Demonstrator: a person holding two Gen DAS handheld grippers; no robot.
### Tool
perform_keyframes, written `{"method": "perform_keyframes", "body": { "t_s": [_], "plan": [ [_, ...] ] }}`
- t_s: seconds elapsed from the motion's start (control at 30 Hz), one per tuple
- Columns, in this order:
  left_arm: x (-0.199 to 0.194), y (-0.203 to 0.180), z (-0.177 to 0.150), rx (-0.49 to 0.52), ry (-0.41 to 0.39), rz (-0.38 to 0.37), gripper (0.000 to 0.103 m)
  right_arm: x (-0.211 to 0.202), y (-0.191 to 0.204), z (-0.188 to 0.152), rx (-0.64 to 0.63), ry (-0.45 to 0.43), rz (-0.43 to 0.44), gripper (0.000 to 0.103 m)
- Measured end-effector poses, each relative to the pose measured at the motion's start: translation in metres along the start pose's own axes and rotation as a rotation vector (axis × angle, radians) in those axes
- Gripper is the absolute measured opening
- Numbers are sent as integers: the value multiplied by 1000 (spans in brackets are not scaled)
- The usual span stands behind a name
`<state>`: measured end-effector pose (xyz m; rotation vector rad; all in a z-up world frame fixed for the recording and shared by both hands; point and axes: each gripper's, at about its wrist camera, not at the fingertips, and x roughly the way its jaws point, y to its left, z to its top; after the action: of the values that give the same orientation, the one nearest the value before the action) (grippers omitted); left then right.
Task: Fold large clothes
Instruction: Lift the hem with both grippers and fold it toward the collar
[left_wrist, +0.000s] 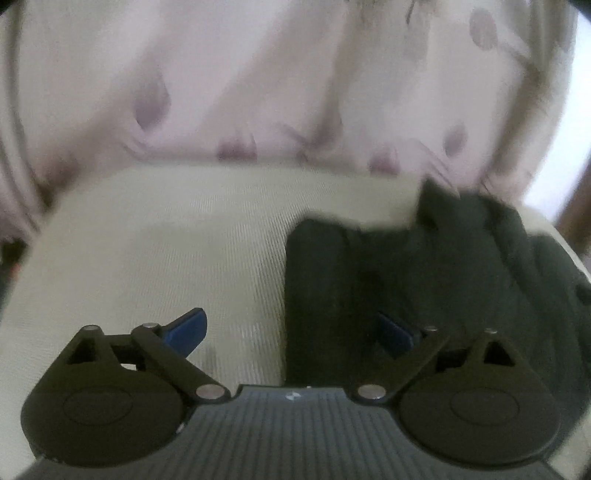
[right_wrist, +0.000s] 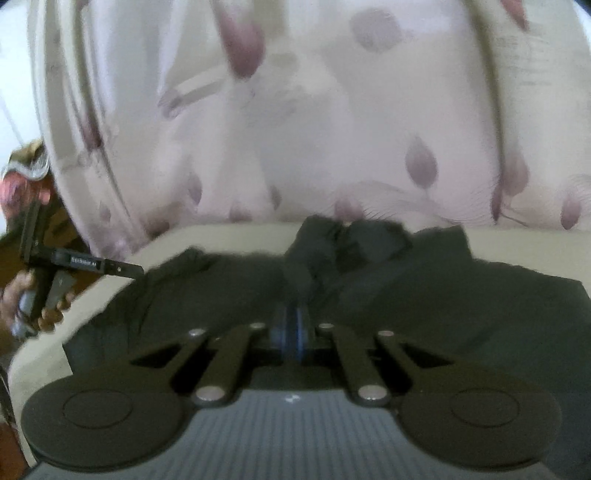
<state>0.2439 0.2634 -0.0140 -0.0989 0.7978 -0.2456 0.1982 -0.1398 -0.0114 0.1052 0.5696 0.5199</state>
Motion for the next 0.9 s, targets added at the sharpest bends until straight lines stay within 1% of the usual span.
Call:
{"method": "perform_keyframes", "body": {
  "t_s": [0.03,0.1,0.13,0.17,0.2,0.23,0.27,0.3,0.37,0.4,0.43,0.47,0.5,0.57,0.6,0.73,0.8,0.83,0.9],
  "plan": [
    [7,6,-4,-7,31,-37,95,5,5,-2,-23,14,2,4],
    [19,15,-11,-48,78,-108,92,13,13,-7,-59,38,-5,4],
    [27,19,-14,-91,99,-183,89,18,16,-8,-67,48,-7,4],
    [34,23,-16,-127,117,-252,89,21,14,-9,-64,55,-5,4],
    [38,23,-17,-136,107,-300,94,23,13,-10,-54,62,-2,4],
    [41,20,-18,-108,95,-323,97,26,11,-11,-46,67,5,4],
    [44,16,-17,-79,82,-339,97,27,10,-12,-43,68,11,4],
    [47,16,-16,-82,74,-365,97,28,8,-11,-41,70,12,4],
    [54,25,-12,-139,57,-429,95,31,4,-8,-24,68,12,4],
    [58,32,-11,-169,61,-478,72,32,3,-6,-15,61,19,4],
    [65,39,-12,-202,80,-512,45,32,2,-4,-6,50,25,4],
    [71,44,-16,-247,93,-545,44,34,1,-1,0,44,27,4],
    [72,49,-20,-284,80,-569,43,37,1,1,5,42,29,4],
    [71,50,-26,-310,53,-582,40,45,3,3,-8,55,31,4],
    [69,49,-28,-321,42,-582,37,51,5,2,-27,77,10,4],
    [44,43,-36,-341,-21,-578,22,76,7,-7,-51,141,-12,3],
    [32,36,-36,-356,-47,-588,19,85,2,-11,-3,161,4,3],
    [21,31,-35,-347,-66,-597,19,89,0,-13,16,169,17,3],
    [3,18,-32,-351,-79,-617,19,93,-5,-16,75,182,57,3]
  ]
}}
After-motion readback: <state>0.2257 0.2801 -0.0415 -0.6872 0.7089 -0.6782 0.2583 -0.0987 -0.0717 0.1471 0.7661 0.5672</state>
